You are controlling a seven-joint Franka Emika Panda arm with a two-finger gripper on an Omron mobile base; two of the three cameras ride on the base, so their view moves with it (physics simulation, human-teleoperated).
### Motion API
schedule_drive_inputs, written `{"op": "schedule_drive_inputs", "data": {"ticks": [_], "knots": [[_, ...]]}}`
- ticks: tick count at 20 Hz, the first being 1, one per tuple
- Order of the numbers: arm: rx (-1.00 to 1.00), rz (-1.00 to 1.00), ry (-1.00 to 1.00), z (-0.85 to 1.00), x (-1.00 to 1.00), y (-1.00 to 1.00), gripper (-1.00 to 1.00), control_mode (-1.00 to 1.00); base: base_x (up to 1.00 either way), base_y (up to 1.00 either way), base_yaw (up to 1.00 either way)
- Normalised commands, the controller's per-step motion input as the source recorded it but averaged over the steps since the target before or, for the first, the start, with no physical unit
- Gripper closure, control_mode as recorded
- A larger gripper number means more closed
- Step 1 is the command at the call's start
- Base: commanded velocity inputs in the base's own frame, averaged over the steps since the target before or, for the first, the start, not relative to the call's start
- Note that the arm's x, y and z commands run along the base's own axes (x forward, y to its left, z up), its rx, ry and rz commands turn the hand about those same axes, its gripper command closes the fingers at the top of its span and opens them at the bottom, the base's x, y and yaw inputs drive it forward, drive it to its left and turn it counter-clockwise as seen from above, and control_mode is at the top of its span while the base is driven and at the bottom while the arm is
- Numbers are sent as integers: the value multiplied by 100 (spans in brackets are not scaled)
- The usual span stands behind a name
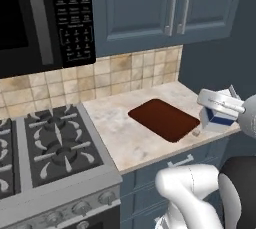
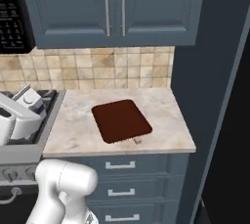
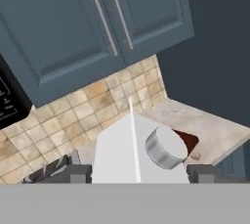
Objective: Take out the milk from the fridge and place it on the tray on the counter. Then take the sugar cube near the tray and place it in the tray.
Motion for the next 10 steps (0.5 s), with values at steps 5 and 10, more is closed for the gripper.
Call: {"op": "schedule_drive_inputs", "data": {"ticks": [5, 10], "knots": [[0, 0, 0, 0, 0, 0, 100, 100, 50, -38, -12], [0, 0, 0, 0, 0, 0, 100, 100, 81, -45, 1]]}}
